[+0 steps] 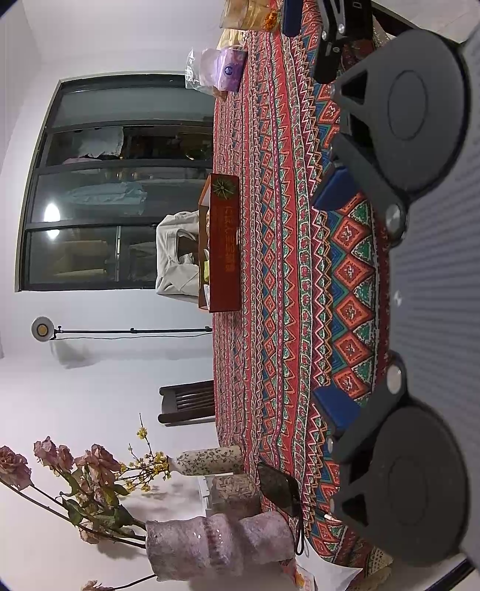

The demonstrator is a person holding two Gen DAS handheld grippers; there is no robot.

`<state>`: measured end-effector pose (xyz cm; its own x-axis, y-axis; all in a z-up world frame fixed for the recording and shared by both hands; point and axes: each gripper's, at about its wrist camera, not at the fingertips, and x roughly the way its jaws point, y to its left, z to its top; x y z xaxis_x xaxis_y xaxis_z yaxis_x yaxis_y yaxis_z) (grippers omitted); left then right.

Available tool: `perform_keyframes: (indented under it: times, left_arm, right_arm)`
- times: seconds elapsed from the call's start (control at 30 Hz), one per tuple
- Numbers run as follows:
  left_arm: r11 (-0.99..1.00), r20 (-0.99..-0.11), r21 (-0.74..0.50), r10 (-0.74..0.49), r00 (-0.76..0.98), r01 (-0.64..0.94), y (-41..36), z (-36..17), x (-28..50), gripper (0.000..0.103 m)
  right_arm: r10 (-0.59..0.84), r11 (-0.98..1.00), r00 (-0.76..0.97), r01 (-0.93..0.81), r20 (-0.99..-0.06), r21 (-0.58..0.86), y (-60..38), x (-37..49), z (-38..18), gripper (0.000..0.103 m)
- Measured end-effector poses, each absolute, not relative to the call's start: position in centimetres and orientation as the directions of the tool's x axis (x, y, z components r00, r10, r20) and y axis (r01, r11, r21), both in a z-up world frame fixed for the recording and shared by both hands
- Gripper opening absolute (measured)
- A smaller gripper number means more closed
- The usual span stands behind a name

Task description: Organize snacks

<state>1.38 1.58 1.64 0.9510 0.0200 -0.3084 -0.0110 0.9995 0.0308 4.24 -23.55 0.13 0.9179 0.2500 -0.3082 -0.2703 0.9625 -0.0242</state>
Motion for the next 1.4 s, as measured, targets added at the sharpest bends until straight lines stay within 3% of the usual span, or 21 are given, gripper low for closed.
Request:
perform_keyframes:
  times: [1.4]
  left_arm:
    - [1.0, -0.301, 0.025, 0.007, 0.953, 0.0, 1.45, 1.63, 1.34, 0.103]
  right_arm:
    - [0.243, 0.964, 0.922, -0.264, -0.3, -0.031, -23.35, 4.06, -0.02, 0.103]
